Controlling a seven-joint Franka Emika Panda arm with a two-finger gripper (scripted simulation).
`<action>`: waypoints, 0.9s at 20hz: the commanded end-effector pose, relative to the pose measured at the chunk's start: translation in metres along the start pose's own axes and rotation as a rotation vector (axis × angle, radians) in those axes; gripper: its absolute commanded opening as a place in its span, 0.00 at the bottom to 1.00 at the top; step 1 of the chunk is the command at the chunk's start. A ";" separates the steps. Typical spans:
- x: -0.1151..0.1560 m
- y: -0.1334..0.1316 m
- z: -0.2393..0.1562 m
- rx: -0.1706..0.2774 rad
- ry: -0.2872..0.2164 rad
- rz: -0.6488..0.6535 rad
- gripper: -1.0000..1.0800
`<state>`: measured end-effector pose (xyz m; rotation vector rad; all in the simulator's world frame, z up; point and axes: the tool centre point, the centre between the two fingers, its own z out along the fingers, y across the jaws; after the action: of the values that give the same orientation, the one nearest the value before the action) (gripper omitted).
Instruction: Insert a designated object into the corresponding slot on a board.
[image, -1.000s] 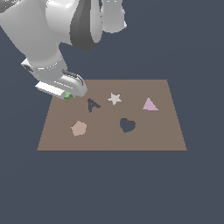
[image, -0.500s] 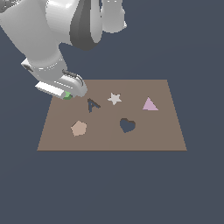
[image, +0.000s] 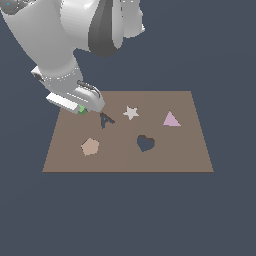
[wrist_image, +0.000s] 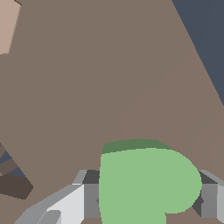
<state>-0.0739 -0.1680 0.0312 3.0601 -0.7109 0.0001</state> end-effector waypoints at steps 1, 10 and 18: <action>-0.003 -0.009 -0.001 0.000 0.000 0.024 0.00; -0.015 -0.056 -0.002 0.000 0.000 0.161 0.00; -0.020 -0.119 -0.004 0.001 0.000 0.335 0.00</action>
<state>-0.0448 -0.0639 0.0349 2.9200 -1.1596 -0.0002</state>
